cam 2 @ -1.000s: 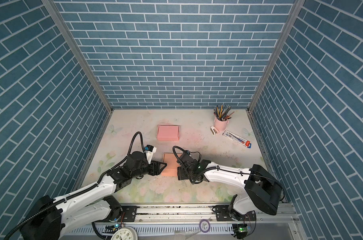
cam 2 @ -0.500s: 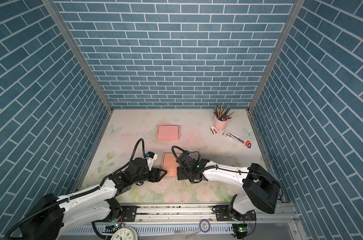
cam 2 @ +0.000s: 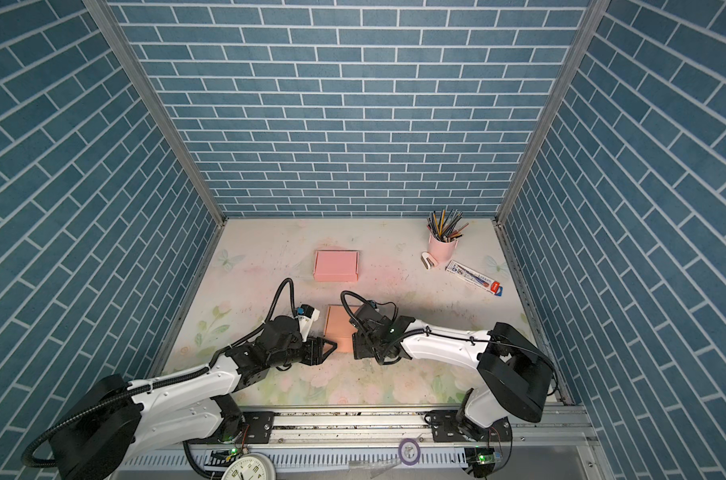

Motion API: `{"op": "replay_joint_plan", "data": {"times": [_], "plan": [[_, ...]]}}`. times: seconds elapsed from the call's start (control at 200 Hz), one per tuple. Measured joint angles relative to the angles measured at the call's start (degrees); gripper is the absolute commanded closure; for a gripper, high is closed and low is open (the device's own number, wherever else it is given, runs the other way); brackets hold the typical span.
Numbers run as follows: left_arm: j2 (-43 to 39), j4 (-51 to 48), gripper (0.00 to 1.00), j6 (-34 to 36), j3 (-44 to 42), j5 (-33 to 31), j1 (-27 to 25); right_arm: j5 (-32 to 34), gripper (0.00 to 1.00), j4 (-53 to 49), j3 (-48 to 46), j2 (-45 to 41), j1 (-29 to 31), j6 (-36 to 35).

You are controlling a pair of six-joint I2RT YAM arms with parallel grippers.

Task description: Fold the paper box

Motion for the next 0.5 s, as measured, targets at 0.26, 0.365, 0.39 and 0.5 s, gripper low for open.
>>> {"op": "replay_joint_plan", "data": {"times": [0.26, 0.365, 0.39, 0.5], "plan": [[3.3, 2.2, 0.4, 0.1, -0.7, -0.3, -0.1, 0.0, 0.35, 0.0, 0.1, 0.0, 0.0, 0.0], [3.7, 2.6, 0.41, 0.2, -0.7, -0.5, -0.1, 0.0, 0.35, 0.0, 0.1, 0.0, -0.1, 0.0], [3.7, 2.5, 0.41, 0.2, -0.7, -0.5, -0.1, 0.0, 0.35, 0.0, 0.1, 0.0, -0.1, 0.0], [2.3, 1.9, 0.41, 0.3, -0.8, -0.7, -0.1, 0.1, 0.35, -0.2, 0.1, -0.1, -0.1, 0.0]]}}
